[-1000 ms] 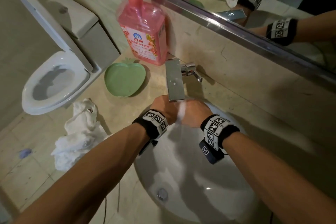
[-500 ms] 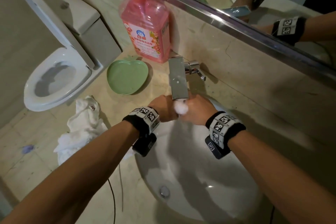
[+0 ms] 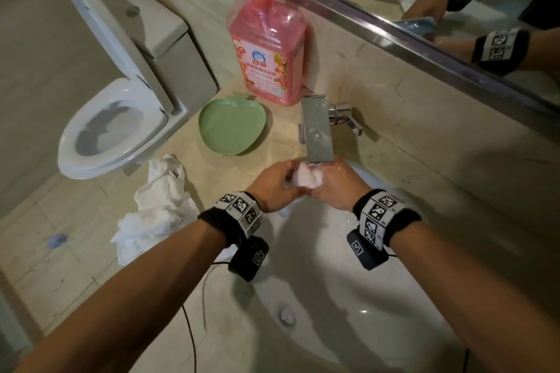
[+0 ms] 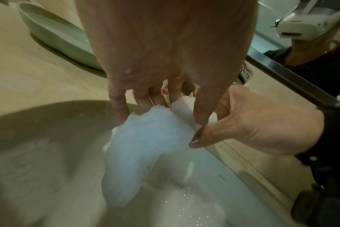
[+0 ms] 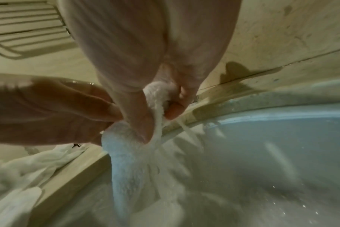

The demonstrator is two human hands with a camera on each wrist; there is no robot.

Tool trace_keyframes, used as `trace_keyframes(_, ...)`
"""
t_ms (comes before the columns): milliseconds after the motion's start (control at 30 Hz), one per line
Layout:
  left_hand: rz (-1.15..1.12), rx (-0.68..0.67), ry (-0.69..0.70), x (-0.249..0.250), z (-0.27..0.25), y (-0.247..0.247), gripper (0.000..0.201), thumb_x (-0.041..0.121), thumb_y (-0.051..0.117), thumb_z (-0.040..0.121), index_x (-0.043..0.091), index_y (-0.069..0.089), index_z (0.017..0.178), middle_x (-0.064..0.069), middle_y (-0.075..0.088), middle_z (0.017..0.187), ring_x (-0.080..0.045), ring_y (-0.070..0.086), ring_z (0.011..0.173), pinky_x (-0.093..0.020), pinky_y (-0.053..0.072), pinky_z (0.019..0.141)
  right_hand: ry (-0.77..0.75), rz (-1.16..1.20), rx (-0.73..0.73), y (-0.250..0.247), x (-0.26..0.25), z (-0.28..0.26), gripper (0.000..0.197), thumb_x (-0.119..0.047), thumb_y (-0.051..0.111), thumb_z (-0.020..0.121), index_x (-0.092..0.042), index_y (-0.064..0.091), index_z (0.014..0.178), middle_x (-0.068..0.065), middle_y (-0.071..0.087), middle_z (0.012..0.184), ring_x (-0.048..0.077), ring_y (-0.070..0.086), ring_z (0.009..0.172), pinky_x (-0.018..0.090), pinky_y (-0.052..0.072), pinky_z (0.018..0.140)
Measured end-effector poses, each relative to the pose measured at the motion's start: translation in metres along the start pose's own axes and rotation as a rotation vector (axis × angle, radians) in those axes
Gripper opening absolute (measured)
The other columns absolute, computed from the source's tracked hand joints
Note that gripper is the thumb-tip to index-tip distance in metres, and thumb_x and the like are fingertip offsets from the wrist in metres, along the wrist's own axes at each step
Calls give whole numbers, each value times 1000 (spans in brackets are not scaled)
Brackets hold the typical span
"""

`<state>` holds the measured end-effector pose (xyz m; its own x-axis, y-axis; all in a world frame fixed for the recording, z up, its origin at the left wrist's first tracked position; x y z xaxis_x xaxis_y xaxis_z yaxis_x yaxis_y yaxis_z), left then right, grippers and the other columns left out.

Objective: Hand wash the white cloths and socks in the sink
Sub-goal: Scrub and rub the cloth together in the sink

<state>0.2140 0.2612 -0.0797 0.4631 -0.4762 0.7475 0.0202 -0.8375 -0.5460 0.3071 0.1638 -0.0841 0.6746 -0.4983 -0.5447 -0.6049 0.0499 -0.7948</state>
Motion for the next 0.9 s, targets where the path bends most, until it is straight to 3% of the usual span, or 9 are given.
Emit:
trace_keyframes(67, -7, -10, 4, -2, 4, -1, 58, 31, 81, 79, 16, 55, 129, -3, 66, 115, -21, 62, 100, -28, 49, 84, 12, 64, 43, -4, -2, -5, 44, -36, 81, 82, -2, 71, 108, 15, 70, 115, 27, 61, 113, 39, 45, 101)
trace_keyframes(167, 34, 100, -27, -6, 8, -8, 42, 35, 83, 73, 18, 55, 100, -3, 63, 96, -23, 60, 84, -35, 49, 71, 8, 192, 144, -14, -2, -14, 25, -23, 85, 77, -4, 72, 84, 10, 73, 85, 29, 69, 84, 39, 54, 78)
trace_keyframes(267, 41, 127, -51, -10, 11, -6, 39, 45, 77, 78, 21, 47, 82, 3, 59, 78, -14, 52, 68, -29, 42, 59, 61, 290, 164, -28, 3, -20, 41, -31, 86, 75, -18, 72, 111, 0, 74, 96, 18, 70, 87, 30, 56, 76)
trace_keyframes(333, 86, 105, -42, -7, 14, -4, 37, 52, 70, 84, 27, 43, 77, 11, 55, 74, -8, 51, 66, -22, 33, 54, 109, 235, 139, -32, 11, -19, 40, -39, 83, 75, -24, 71, 111, -1, 70, 98, 18, 67, 87, 30, 54, 75)
trace_keyframes(467, 281, 76, 78, 9, 21, 5, 33, 48, 54, 96, 16, 53, 104, -3, 66, 85, -27, 63, 78, -30, 46, 66, 208, 164, 36, -27, 37, -22, 34, -42, 77, 80, -19, 63, 102, 0, 59, 100, 21, 60, 88, 31, 49, 70)
trace_keyframes(533, 244, 129, 141, 17, 23, 6, 40, 45, 53, 98, 11, 56, 119, 1, 65, 75, -24, 60, 70, -21, 43, 61, 212, 247, 12, -23, 46, -27, 34, -38, 75, 84, -14, 60, 103, 3, 64, 97, 26, 63, 88, 38, 52, 75)
trace_keyframes(600, 203, 161, 164, 22, 27, 3, 37, 45, 56, 97, 11, 65, 109, 4, 62, 65, -21, 57, 64, -11, 36, 54, 195, 249, 47, -24, 52, -32, 36, -38, 76, 85, -13, 58, 103, 3, 64, 95, 24, 62, 87, 39, 51, 74)
trace_keyframes(733, 227, 163, 124, 20, 33, 0, 45, 44, 56, 97, 13, 54, 130, -16, 71, 102, -34, 66, 88, -40, 52, 77, 182, 251, 59, -26, 57, -36, 34, -42, 77, 84, -28, 51, 100, -11, 61, 88, 6, 60, 77, 23, 44, 60)
trace_keyframes(900, 546, 243, 6, 10, 27, -7, 36, 41, 41, 102, 8, 41, 116, -21, 66, 84, -37, 56, 66, -39, 37, 56, 199, 165, 0, -21, 52, -30, 32, -30, 69, 92, -13, 56, 116, 7, 67, 110, 28, 64, 103, 42, 52, 88)
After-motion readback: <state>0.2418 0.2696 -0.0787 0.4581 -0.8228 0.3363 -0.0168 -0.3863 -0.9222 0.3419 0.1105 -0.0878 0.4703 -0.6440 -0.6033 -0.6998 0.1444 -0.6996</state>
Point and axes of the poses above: each hand's wrist, its own z-axis towards the middle knuckle, its own y-axis out of the palm, x = y × z, the point moved 6 cm from there along z, towards the middle knuckle
